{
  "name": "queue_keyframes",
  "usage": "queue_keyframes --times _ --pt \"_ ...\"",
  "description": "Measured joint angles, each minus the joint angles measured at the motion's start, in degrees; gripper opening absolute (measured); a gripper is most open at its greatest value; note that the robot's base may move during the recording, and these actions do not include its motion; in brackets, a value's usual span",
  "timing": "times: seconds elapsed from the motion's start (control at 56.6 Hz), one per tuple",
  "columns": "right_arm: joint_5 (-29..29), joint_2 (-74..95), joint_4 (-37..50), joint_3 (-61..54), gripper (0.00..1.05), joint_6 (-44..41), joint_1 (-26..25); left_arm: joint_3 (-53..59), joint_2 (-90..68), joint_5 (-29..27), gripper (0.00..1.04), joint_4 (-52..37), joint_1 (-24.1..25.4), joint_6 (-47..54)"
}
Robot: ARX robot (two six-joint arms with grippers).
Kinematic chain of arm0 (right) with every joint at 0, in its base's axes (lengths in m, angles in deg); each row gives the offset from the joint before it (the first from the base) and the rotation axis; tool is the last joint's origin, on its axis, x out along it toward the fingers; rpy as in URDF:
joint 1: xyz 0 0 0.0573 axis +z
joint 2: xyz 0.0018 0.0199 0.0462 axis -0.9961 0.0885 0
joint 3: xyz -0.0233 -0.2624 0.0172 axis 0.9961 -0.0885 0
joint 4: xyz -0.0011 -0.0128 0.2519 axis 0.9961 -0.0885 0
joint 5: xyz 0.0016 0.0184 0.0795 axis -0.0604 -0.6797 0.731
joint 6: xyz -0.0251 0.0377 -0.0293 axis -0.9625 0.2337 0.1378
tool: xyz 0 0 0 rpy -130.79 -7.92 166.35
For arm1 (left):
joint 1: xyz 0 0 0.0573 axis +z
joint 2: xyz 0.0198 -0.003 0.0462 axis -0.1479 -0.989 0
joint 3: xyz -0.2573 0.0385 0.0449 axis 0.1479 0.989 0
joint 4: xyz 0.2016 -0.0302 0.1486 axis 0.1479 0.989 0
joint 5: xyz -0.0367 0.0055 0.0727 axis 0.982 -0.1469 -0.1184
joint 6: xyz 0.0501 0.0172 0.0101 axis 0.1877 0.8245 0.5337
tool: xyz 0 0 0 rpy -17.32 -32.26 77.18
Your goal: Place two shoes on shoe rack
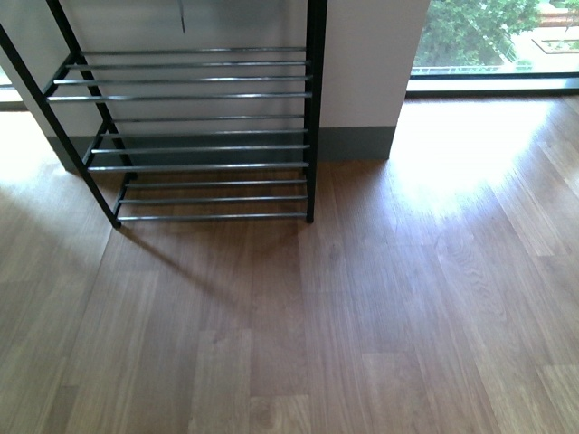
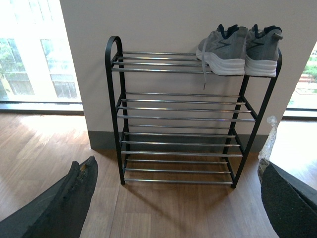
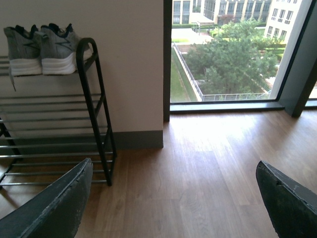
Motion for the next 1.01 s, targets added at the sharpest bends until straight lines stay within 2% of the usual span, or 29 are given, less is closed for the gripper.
queue_keyframes --times 1.008 --pt "-0.1 0.0 0.0 0.0 0.96 -0.1 0.0 0.0 0.0 0.0 0.95 0.0 0.0 0.0"
